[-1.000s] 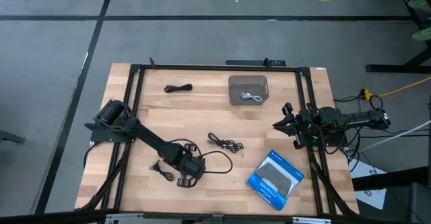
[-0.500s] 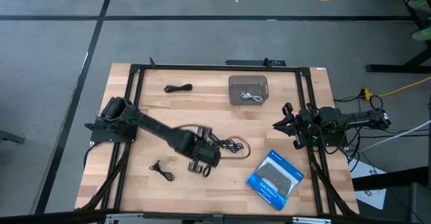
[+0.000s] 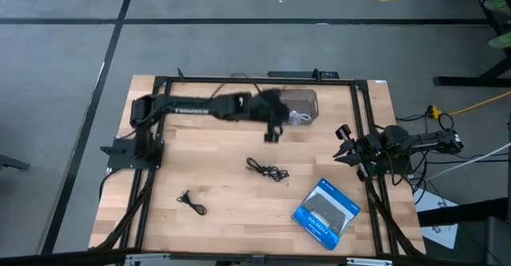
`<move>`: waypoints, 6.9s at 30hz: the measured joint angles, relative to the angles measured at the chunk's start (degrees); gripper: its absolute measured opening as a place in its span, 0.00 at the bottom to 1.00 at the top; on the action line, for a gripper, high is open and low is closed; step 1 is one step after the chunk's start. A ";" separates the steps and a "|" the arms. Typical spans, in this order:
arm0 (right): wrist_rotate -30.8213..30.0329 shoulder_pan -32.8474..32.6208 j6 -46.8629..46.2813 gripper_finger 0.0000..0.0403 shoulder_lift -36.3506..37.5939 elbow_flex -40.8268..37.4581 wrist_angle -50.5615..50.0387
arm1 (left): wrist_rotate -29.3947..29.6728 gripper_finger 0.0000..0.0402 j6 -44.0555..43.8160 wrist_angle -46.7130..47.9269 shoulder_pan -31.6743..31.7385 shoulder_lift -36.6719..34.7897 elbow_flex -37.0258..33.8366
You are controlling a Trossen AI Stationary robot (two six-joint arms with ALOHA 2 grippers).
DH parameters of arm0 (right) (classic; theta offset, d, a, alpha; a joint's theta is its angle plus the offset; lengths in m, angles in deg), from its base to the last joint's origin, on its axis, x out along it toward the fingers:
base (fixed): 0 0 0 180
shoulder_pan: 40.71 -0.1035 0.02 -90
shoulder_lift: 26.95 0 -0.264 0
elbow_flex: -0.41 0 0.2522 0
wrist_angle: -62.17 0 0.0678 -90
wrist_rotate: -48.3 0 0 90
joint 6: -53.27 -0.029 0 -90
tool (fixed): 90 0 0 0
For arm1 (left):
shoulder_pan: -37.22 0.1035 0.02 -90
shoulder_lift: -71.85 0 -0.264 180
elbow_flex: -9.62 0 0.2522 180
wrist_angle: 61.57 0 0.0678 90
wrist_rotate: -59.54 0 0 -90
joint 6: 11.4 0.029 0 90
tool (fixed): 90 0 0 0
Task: Pick and place USB-C Cables
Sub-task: Put the purple charger cable into the black bin, then put the bottom black charger cable into the black bin
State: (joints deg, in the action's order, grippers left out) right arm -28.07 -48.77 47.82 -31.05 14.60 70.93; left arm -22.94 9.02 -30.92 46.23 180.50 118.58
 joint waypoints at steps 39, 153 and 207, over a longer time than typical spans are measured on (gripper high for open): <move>0.02 0.00 -1.81 0.11 0.00 0.00 -1.03 | -3.76 0.21 -13.93 11.22 9.76 22.83 20.90; -0.50 0.01 -3.80 0.11 0.02 0.00 -8.12 | 4.30 0.20 -84.62 29.75 -17.76 -14.09 -34.41; -0.50 0.00 -3.28 0.11 -0.39 0.00 -10.06 | 5.44 0.20 -95.46 46.89 -25.10 -6.42 -32.24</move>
State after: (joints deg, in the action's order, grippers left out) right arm -28.57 -48.77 44.54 -31.44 14.60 60.87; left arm -17.50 -86.44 15.96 21.14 174.08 86.34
